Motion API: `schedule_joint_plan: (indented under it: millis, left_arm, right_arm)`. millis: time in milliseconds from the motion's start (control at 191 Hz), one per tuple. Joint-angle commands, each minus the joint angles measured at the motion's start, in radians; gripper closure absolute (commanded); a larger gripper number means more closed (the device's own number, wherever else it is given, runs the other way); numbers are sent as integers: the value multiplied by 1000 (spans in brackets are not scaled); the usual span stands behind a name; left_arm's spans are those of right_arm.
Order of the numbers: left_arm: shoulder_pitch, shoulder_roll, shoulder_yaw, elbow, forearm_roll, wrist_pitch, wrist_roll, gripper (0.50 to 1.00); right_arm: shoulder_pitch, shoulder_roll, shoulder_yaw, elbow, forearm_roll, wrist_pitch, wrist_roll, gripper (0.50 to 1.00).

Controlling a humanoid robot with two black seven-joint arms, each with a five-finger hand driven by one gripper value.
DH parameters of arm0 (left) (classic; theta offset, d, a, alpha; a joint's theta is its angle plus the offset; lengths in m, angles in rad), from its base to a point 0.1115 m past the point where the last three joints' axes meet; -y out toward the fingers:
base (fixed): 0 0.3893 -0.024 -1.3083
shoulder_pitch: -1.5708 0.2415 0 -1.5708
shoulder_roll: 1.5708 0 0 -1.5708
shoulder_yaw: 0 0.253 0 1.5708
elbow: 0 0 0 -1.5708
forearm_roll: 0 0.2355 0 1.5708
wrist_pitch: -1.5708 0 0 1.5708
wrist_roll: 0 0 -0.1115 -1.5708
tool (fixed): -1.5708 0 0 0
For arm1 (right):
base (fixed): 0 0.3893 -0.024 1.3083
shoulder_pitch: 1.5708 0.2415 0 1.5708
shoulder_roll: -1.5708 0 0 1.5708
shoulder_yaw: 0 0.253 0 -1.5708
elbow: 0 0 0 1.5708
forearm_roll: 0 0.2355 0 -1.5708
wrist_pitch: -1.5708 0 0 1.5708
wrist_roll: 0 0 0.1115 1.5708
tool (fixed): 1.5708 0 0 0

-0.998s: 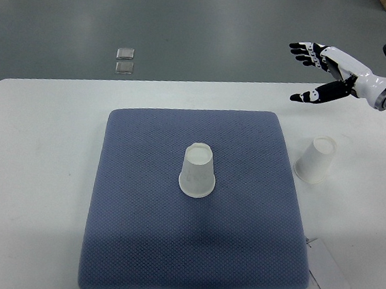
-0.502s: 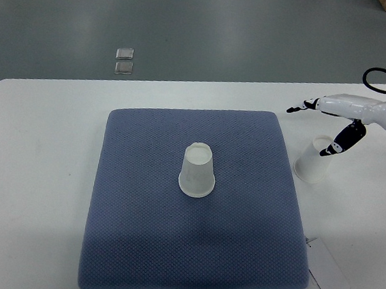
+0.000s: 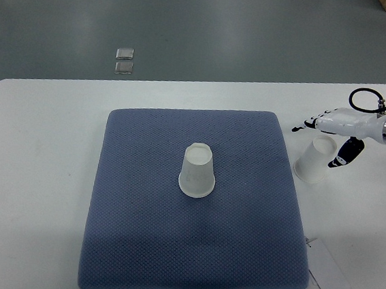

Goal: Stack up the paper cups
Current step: 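Lower the right hand onto the white cup and close fingers around it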

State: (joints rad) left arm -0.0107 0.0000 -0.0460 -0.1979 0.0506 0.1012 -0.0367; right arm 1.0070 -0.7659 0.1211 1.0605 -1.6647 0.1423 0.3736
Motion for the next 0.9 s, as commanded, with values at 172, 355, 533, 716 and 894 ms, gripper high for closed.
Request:
schedule_joint_plan:
  millis: [172,355,533,716,894]
  left_arm:
    - [0,0,0,0,0,0,0,500]
    - [0,0,0,0,0,0,0,500]
    - [0,0,0,0,0,0,0,500]
    - [0,0,0,0,0,0,0,500]
    - [0,0,0,0,0,0,0,500]
  right_arm:
    - [-2,16,-9,-28,-9,-10,1,705]
    - [-5,23,-20,-31,-13,-12,1,760]
    - [-8,31,-21,-45,-13,-33,-1,889]
    - [13,19,-14,-47,-9,-58,5,1000]
    - [113,5,-3,-39,5,-52,56,1000]
